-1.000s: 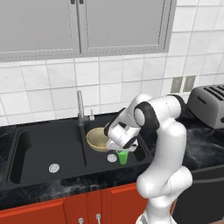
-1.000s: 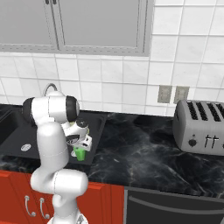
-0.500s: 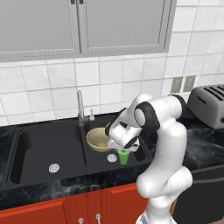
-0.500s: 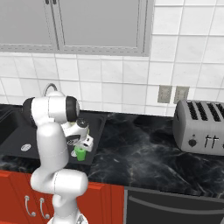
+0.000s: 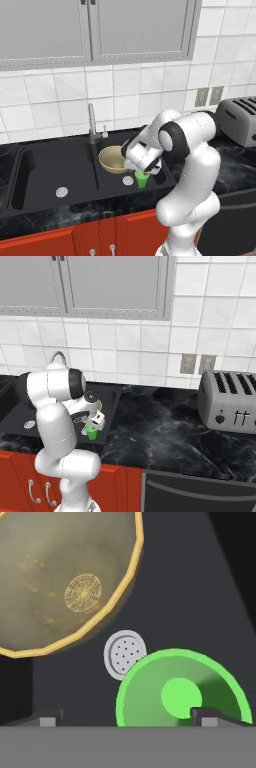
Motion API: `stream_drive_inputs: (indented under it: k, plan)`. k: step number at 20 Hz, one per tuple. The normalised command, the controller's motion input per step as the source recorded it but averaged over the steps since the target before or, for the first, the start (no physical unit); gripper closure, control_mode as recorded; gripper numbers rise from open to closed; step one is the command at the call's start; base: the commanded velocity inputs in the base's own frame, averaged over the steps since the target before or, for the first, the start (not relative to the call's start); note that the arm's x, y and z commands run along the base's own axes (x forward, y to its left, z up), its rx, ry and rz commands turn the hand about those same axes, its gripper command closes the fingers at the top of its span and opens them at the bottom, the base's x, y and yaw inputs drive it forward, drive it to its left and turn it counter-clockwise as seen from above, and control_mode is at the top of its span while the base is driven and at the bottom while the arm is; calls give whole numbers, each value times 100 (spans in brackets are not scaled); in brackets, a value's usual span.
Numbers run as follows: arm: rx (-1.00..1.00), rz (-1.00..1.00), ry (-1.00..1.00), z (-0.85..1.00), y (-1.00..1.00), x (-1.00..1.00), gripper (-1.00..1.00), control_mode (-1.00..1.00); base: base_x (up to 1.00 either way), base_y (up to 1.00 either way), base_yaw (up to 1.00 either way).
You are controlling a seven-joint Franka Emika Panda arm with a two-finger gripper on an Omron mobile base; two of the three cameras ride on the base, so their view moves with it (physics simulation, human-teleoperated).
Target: Remove the mango and tomato from the sink. Then move the bowl and cup from the counter to the sink for washing.
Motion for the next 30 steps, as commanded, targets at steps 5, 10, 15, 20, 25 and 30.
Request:
stream_drive_inputs:
  k: [5,10,15,20,25,30]
  plan:
    - [1,-1,0,59,2,-10,-100,-100,0,0,0]
    - [0,0,0,60,0,-15,-100,-100,0,0,0]
    - [-7,0,1,50,-2,-19,-100,-100,0,0,0]
    - [-13,0,1,46,-4,-19,-100,-100,0,0,0]
    - [-14,0,0,41,-9,-23,-100,-100,0,0,0]
    - [-6,0,0,42,-12,-22,-100,-100,0,0,0]
